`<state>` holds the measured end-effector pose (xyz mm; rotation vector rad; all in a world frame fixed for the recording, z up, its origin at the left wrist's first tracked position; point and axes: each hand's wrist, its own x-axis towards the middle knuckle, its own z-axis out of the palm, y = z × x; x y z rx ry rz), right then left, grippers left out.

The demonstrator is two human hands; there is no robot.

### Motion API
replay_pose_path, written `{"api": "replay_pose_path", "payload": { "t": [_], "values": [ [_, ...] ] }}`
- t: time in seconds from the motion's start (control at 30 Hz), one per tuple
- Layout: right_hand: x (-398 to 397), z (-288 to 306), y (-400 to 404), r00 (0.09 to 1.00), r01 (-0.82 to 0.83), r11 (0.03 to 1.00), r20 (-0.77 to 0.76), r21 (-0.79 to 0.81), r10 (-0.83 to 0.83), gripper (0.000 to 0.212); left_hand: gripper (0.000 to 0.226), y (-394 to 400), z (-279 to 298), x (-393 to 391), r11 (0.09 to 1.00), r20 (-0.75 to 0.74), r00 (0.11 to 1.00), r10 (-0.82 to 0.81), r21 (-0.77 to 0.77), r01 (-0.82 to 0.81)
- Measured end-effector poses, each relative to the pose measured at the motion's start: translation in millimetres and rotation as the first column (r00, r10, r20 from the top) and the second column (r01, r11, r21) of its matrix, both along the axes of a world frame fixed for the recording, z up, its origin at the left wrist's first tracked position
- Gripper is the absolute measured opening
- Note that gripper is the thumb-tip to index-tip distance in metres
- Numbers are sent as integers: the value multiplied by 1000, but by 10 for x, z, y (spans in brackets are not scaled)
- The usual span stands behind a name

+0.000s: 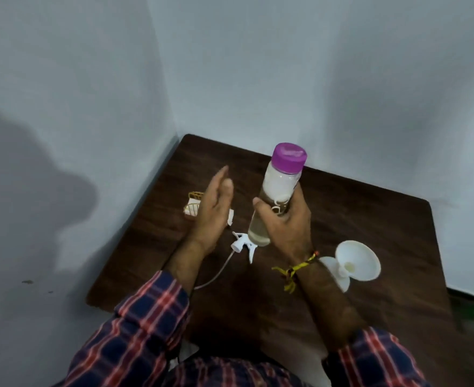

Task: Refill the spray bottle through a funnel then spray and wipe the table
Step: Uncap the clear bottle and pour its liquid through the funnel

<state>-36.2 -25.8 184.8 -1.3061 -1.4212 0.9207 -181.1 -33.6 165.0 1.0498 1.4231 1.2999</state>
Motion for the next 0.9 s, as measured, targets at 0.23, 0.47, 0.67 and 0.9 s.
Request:
{"api": "replay_pose_path", "payload": {
  "t": [0.23, 0.47, 0.67, 0.9],
  "values": [
    [391, 224, -383, 969, -236, 971, -60, 38, 238, 45, 53, -20, 1089, 533, 826, 149, 832, -535, 298, 478],
    [541, 312, -577, 993, 95, 988, -81, 119, -85, 49, 12, -74, 1293, 1147, 906, 125, 918, -376, 255, 337],
    [647, 488, -497, 947, -278, 960, -177, -29, 269, 50, 11, -65, 1340, 1030, 912, 216, 929, -300, 350, 213],
    [598, 462, -571, 891, -321, 947, -340, -7, 299, 38, 16, -134, 1468, 1063, 909, 153, 952, -264, 370, 193]
  ]
}}
